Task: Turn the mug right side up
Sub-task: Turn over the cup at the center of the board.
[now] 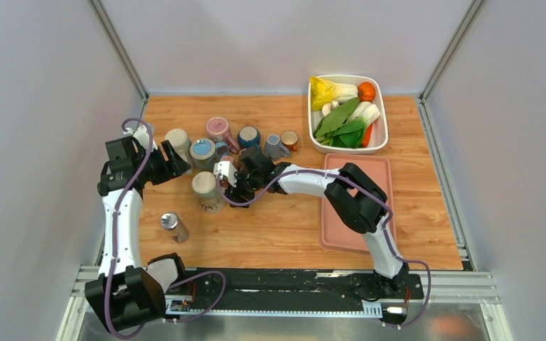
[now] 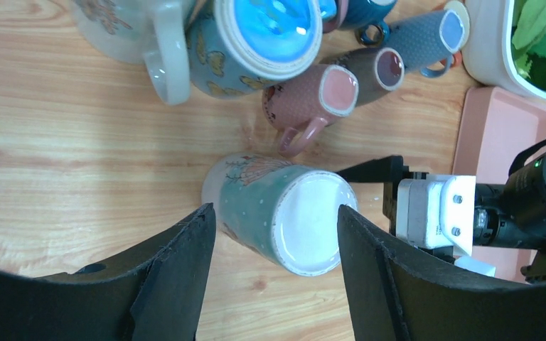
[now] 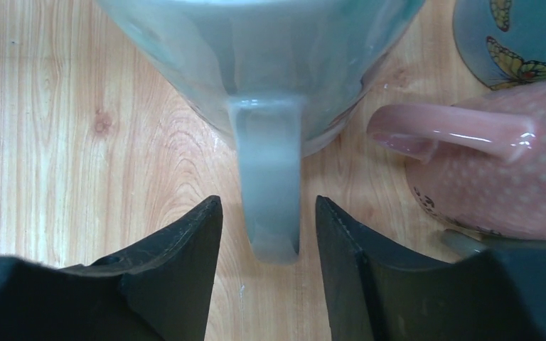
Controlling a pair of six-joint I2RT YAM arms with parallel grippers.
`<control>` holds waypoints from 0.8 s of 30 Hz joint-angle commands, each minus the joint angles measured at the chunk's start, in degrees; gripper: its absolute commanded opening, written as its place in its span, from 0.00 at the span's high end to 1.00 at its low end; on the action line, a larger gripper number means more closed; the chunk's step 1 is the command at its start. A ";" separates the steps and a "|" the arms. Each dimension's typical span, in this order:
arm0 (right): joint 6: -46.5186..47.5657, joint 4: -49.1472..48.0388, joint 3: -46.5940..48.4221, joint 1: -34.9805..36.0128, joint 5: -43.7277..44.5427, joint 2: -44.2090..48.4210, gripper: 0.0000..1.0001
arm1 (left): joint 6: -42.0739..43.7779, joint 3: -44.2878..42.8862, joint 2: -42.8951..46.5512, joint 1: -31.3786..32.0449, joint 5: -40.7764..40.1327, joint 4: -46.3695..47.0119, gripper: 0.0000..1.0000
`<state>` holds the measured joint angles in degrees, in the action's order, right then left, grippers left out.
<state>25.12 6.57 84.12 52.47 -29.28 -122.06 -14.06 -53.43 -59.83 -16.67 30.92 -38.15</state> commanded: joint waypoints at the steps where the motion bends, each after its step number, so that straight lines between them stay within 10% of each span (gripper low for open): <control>1: 0.62 -1.28 2.93 0.75 -3.28 -1.63 0.48 | -0.40 -2.58 2.20 -1.60 -1.88 -0.05 0.29; 11: 0.07 -1.06 6.75 1.38 -3.17 -5.40 0.53 | 0.37 -1.79 3.78 -1.79 -1.84 -1.28 0.30; 21: 1.14 -0.79 4.35 1.19 -2.77 -3.54 1.00 | 2.17 -2.93 3.31 -1.74 -1.18 -1.48 0.30; 24: 2.06 0.12 0.68 0.36 -4.80 0.28 1.00 | 3.51 -3.82 2.95 -1.39 -0.24 -0.87 0.30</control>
<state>26.39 5.58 88.33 53.45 -30.48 -127.26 -13.02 -53.98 -57.06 -18.11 29.34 -39.59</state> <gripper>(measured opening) 0.242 0.701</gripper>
